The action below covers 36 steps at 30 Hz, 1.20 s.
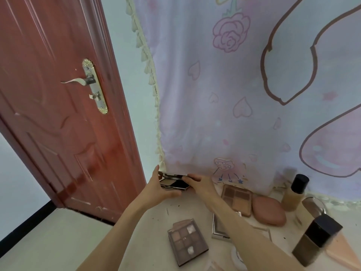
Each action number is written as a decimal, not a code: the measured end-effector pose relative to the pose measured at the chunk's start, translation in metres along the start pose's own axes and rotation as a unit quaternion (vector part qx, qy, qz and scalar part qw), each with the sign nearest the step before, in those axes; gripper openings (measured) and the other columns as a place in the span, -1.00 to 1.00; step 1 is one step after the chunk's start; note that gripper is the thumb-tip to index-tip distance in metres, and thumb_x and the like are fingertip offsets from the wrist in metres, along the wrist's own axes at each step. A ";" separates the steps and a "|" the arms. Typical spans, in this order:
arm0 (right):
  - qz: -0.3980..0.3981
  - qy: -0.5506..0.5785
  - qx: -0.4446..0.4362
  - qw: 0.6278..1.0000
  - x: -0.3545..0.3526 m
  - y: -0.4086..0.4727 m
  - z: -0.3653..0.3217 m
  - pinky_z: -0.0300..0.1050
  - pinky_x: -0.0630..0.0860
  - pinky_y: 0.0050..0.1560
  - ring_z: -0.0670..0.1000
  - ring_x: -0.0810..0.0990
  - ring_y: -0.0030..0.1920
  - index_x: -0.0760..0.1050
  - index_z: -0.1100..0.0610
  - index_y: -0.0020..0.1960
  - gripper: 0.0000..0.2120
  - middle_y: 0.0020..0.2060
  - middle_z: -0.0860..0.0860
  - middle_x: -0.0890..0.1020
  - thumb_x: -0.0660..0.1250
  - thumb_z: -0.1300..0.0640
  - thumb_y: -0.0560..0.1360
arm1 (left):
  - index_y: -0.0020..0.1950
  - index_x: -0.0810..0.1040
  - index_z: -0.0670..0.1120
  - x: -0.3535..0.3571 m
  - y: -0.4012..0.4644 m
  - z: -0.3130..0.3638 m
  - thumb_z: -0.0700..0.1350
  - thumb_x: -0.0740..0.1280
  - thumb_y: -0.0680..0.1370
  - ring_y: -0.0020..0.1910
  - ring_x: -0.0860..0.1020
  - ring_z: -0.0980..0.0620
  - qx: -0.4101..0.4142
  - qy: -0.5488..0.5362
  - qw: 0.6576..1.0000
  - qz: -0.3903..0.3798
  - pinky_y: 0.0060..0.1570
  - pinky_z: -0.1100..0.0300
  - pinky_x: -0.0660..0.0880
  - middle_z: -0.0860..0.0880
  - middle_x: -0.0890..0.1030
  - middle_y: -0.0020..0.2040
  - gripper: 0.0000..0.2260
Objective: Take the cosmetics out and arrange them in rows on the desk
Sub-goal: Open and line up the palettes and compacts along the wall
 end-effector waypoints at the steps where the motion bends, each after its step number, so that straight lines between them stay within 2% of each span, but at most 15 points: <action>1: -0.002 -0.018 -0.005 1.000 0.000 0.001 0.002 -0.50 0.42 -0.20 -0.08 0.55 -0.10 0.59 0.26 0.10 -0.79 -0.11 0.02 0.62 0.37 0.23 0.47 | 0.52 -0.24 -0.07 0.002 0.001 -0.003 -0.14 0.52 0.36 0.31 0.37 0.04 0.001 -0.002 1.000 0.009 0.16 0.29 0.31 -0.02 0.31 0.40 0.04; 4: -0.008 -0.036 -0.010 0.999 0.002 0.009 0.011 -0.47 0.41 -0.15 -0.08 0.55 -0.02 0.58 0.27 0.13 -0.75 -0.03 0.05 0.63 0.36 0.21 0.48 | 0.50 -0.30 -0.06 0.004 0.003 -0.011 -0.14 0.54 0.34 0.33 0.37 0.01 0.003 0.007 0.999 0.039 0.19 0.24 0.32 -0.03 0.29 0.41 0.10; 6: -0.016 -0.048 -0.013 0.999 0.004 0.013 0.013 -0.44 0.42 -0.11 -0.08 0.56 -0.02 0.58 0.27 0.13 -0.76 -0.03 0.04 0.64 0.35 0.21 0.50 | 0.49 -0.35 -0.02 0.003 0.006 -0.018 -0.13 0.56 0.31 0.27 0.42 0.00 -0.004 0.012 0.999 0.044 0.22 0.17 0.37 -0.02 0.36 0.35 0.15; 9: -0.021 -0.078 -0.017 0.997 0.005 0.018 0.014 -0.31 0.42 -0.12 -0.07 0.57 -0.06 0.62 0.23 0.07 -0.79 -0.10 0.04 0.66 0.33 0.14 0.51 | 0.47 -0.39 0.03 0.003 0.009 -0.025 -0.12 0.58 0.27 0.20 0.45 -0.01 -0.013 0.037 0.998 0.046 0.23 0.10 0.39 0.04 0.40 0.18 0.20; 12: -0.015 -0.134 -0.025 0.991 0.003 0.024 0.014 -0.20 0.36 -0.20 -0.07 0.53 -0.16 0.64 0.23 0.00 -0.77 -0.17 0.07 0.67 0.30 0.09 0.54 | 0.48 -0.36 0.01 0.003 0.014 -0.028 -0.12 0.59 0.24 0.26 0.42 -0.08 -0.012 0.062 0.997 0.050 0.26 -0.02 0.38 -0.04 0.43 0.23 0.22; 15: -0.005 -0.185 -0.040 0.982 0.002 0.030 0.013 -0.20 0.28 -0.27 -0.07 0.50 -0.19 0.64 0.26 -0.04 -0.73 -0.20 0.11 0.67 0.28 0.07 0.54 | 0.50 -0.31 -0.01 0.004 0.016 -0.031 -0.08 0.58 0.26 0.36 0.25 -0.10 -0.025 0.076 0.995 0.051 0.32 -0.03 0.30 -0.07 0.33 0.33 0.18; 18: 0.005 -0.201 -0.048 0.978 0.000 0.035 0.012 -0.18 0.25 -0.30 -0.06 0.46 -0.22 0.61 0.37 -0.06 -0.67 -0.15 0.27 0.66 0.28 0.08 0.55 | 0.51 -0.25 -0.03 0.005 0.016 -0.037 -0.06 0.54 0.32 0.38 0.16 -0.05 -0.023 0.073 0.995 0.062 0.37 -0.02 0.22 -0.02 0.32 0.34 0.09; 22: 0.003 -0.241 -0.051 0.969 -0.002 0.039 0.012 -0.17 0.25 -0.26 0.00 0.47 -0.23 0.59 0.38 -0.09 -0.68 -0.29 0.15 0.59 0.26 0.10 0.55 | 0.52 -0.10 -0.13 0.003 0.017 -0.039 -0.02 0.51 0.37 0.39 0.15 -0.02 -0.017 0.103 0.991 0.088 0.36 0.06 0.17 -0.03 0.32 0.35 -0.04; 26: 0.036 -0.250 -0.069 0.965 -0.005 0.041 0.007 -0.12 0.43 -0.12 0.10 0.59 -0.11 0.61 0.29 -0.06 -0.75 -0.15 0.17 0.67 0.29 0.10 0.53 | 0.49 0.09 -0.09 0.005 0.017 -0.036 0.03 0.48 0.38 0.38 0.21 -0.03 -0.005 0.165 0.980 0.108 0.30 0.09 0.17 -0.03 0.30 0.36 -0.18; 29: 0.076 -0.274 -0.064 0.957 -0.008 0.043 0.004 -0.13 0.42 -0.10 0.11 0.58 -0.06 0.59 0.26 -0.04 -0.80 -0.12 0.14 0.65 0.30 0.12 0.51 | 0.49 0.08 -0.09 0.004 0.018 -0.038 0.03 0.46 0.40 0.40 0.20 -0.02 -0.003 0.169 0.980 0.102 0.31 0.09 0.14 -0.02 0.28 0.39 -0.20; 32: 0.091 -0.290 -0.055 0.951 -0.007 0.047 0.002 -0.14 0.36 -0.20 0.10 0.56 -0.16 0.56 0.26 -0.15 -0.83 -0.21 0.15 0.63 0.29 0.16 0.49 | 0.51 0.03 -0.07 0.002 0.020 -0.041 0.03 0.45 0.41 0.42 0.18 0.00 -0.006 0.157 0.982 0.100 0.35 0.06 0.09 0.01 0.26 0.42 -0.18; 36: 0.099 -0.278 -0.057 0.954 -0.006 0.047 0.002 -0.17 0.29 -0.31 0.03 0.48 -0.32 0.47 0.19 -0.32 -0.79 -0.39 0.09 0.54 0.30 0.16 0.48 | 0.50 0.06 -0.06 0.002 0.021 -0.041 0.02 0.44 0.42 0.41 0.19 0.01 -0.005 0.160 0.982 0.102 0.34 0.06 0.10 0.01 0.27 0.41 -0.21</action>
Point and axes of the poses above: each hand's wrist, its own y-axis towards the middle knuckle, its own x-axis out of the palm, z = x × y, the point moved 6 cm from there along y, towards the middle knuckle
